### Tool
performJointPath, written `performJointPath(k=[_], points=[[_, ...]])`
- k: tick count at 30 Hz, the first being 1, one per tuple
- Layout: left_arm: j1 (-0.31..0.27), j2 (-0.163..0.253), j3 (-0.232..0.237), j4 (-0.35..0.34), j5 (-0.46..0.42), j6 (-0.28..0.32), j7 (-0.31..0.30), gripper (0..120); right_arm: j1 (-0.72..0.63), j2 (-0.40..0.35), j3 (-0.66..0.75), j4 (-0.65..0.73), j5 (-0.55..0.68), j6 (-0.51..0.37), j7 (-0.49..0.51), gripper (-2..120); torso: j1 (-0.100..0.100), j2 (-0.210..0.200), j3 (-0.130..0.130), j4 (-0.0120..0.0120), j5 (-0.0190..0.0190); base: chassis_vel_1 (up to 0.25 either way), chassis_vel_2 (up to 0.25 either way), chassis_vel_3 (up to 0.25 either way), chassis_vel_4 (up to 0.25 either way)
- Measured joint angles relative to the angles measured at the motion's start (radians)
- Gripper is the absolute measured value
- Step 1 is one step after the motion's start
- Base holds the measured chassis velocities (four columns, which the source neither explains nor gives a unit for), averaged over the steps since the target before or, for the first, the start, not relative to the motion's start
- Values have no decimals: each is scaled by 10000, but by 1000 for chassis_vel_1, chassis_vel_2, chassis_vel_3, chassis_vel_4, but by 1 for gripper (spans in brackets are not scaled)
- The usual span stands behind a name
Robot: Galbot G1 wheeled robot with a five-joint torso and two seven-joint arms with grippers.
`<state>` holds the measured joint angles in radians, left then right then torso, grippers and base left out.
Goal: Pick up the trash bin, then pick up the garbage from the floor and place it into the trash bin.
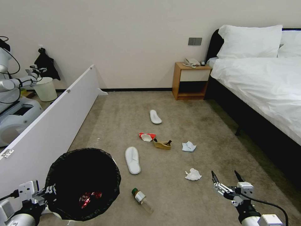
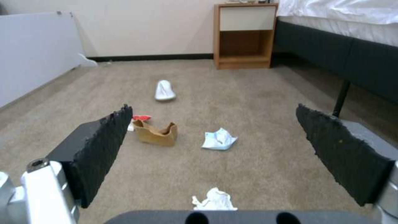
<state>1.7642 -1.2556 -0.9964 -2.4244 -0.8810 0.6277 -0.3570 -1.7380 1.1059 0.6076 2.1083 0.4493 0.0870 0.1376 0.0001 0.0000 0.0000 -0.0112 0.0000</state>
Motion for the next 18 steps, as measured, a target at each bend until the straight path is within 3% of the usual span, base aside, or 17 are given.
performJointPath(k=[9, 12, 17, 18], points=[[18, -70, -2, -60, 1, 0, -8, 2, 203, -226, -236, -101, -147, -592, -376, 100, 0, 0, 0, 0, 0, -17, 10, 21, -15], [47, -190, 1, -121, 86, 0, -44, 2, 587, -545, -546, -349, 68, -2056, -1294, 100, 0, 0, 0, 0, 0, 0, 0, 0, 0], [195, -333, 1, -284, 153, 1, -50, 2, 1171, -751, -954, -706, 64, -2993, -1726, 100, 0, 0, 0, 1, 0, 0, 0, 0, 0], [256, -375, 0, -342, 196, 0, -55, 2, 1480, -827, -1185, -845, 76, -3595, -1724, 100, 0, 0, 0, 1, 1, 0, 0, 0, 0]])
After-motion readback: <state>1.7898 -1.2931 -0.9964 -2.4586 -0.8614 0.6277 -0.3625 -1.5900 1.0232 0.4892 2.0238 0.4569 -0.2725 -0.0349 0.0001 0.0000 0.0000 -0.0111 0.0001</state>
